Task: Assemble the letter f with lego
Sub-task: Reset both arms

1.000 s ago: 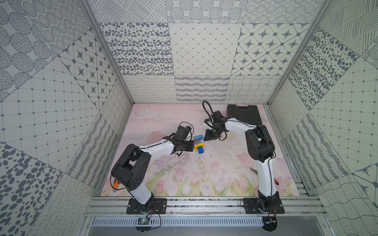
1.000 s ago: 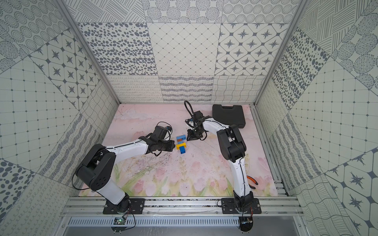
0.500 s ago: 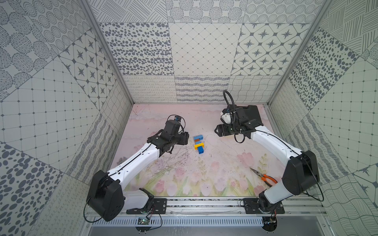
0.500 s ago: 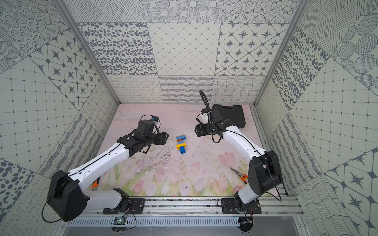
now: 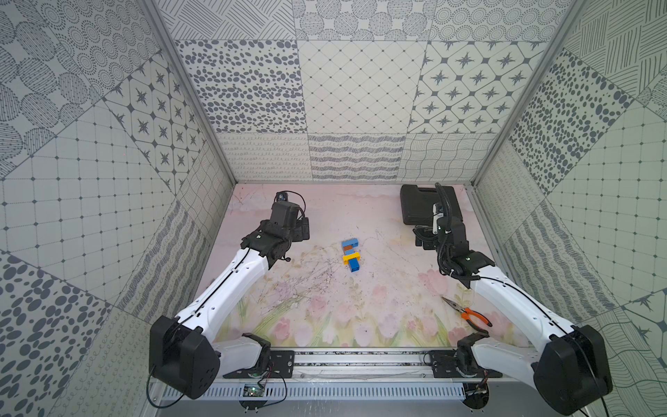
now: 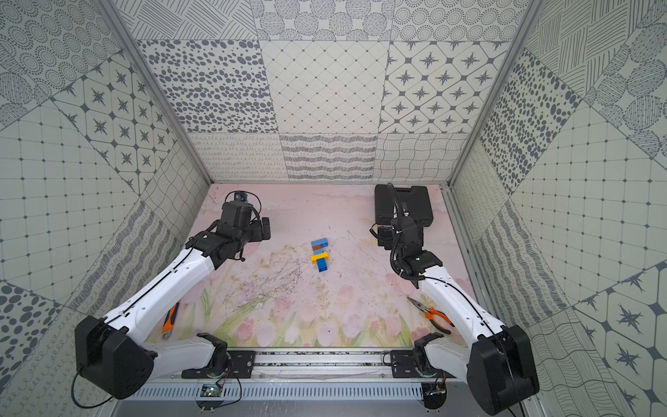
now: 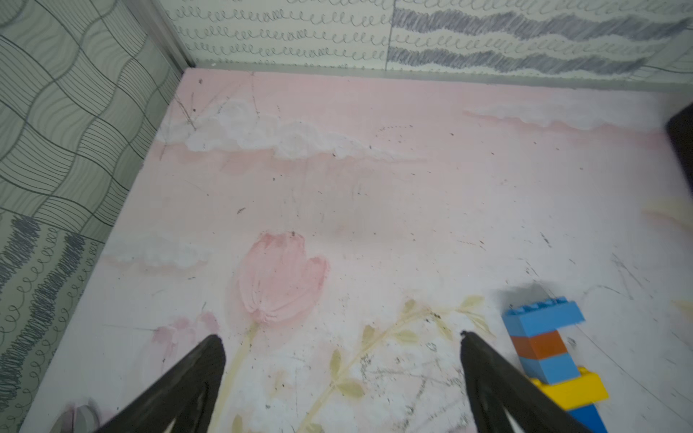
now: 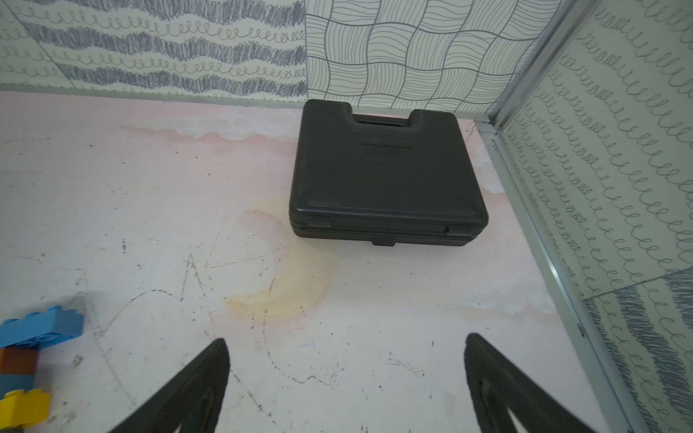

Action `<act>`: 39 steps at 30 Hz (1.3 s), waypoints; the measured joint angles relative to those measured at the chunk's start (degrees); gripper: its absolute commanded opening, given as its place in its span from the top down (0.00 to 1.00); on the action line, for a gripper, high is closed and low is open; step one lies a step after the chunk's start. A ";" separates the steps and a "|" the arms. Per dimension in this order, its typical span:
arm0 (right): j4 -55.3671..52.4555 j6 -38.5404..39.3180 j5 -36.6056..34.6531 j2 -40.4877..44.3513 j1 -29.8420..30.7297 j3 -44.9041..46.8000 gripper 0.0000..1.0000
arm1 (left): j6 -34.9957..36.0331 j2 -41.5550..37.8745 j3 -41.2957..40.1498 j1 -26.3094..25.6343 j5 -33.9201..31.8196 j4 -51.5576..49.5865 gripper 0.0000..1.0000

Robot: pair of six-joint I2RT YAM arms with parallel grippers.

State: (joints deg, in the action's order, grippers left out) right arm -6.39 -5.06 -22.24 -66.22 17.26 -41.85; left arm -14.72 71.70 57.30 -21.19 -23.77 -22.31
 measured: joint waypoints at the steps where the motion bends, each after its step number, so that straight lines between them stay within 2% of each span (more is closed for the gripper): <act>1: 1.27 0.83 -0.07 -0.39 -1.11 0.81 0.02 | 0.70 0.00 -2.34 0.70 -1.20 1.97 0.01; 7: 7.10 2.95 1.07 -6.01 -6.80 1.20 0.02 | 2.95 -0.76 -15.21 8.50 -3.10 12.17 0.01; 10: 14.88 3.41 4.00 -7.04 -9.07 5.86 0.02 | 3.34 -1.68 -21.18 12.59 -2.27 17.90 0.01; 13: 20.39 3.10 6.75 -7.78 -11.23 11.37 0.02 | 4.22 -1.88 -25.38 14.93 -1.62 22.73 0.01; 19: 26.03 2.71 10.43 -13.00 -13.68 11.98 0.02 | 5.90 0.35 -32.33 17.53 0.96 35.45 0.01; 29: 38.53 1.84 15.98 -19.82 -15.76 13.11 0.02 | 10.51 15.06 -34.25 18.71 8.24 55.54 0.01; 39: 48.13 2.73 22.47 -22.77 -16.00 18.12 0.02 | 12.41 18.08 -34.25 19.04 11.39 64.39 0.01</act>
State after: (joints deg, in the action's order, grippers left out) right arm 41.74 -2.33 0.23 -88.99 1.26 -23.73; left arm -2.31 89.78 23.05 -2.15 -12.38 42.09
